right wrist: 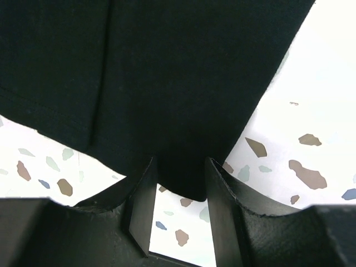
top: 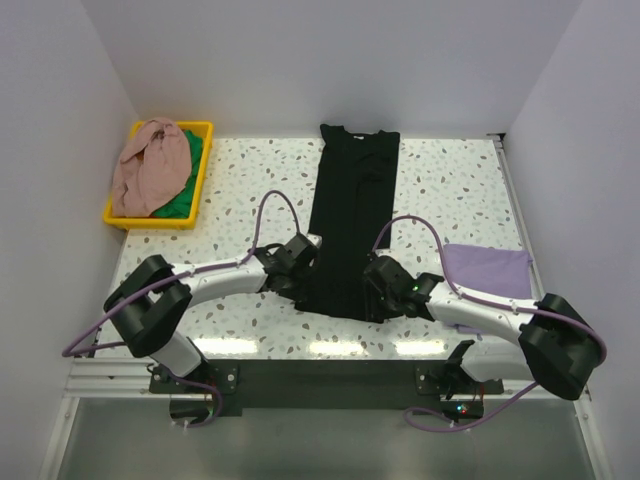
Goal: Fold and stack the t-shirts
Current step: Fold the tshirt
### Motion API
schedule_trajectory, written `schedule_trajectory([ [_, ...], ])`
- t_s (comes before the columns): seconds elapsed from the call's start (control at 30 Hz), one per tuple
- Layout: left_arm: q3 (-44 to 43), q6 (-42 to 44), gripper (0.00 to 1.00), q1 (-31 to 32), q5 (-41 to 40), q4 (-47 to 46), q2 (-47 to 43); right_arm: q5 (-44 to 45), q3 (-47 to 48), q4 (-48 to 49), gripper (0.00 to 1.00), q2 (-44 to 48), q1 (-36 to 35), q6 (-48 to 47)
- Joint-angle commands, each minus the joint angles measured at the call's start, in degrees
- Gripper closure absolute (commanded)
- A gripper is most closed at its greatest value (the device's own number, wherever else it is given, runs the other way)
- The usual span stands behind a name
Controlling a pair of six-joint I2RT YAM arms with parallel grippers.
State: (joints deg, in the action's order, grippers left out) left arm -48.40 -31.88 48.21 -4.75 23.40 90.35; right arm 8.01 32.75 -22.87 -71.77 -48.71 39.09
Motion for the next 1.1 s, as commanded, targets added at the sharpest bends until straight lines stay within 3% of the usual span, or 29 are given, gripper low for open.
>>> schedule_trajectory([
  [0.0, -0.03, -0.29, 1.0, 0.49, -0.7, 0.86, -3.5, 0.6, -1.64, 0.2, 0.57, 0.14, -0.25, 1.51],
  [0.43, 1.55, -2.22, 1.0, 0.31, -0.52, 2.27, -8.16, 0.43, -2.08, -2.0, 0.71, 1.01, -0.25, 2.66],
  [1.07, 9.9, -6.7, 1.0, -2.94, 8.43, -3.62, -11.95, -0.1, -4.19, -7.1, 0.84, 8.57, -0.16, 5.56],
])
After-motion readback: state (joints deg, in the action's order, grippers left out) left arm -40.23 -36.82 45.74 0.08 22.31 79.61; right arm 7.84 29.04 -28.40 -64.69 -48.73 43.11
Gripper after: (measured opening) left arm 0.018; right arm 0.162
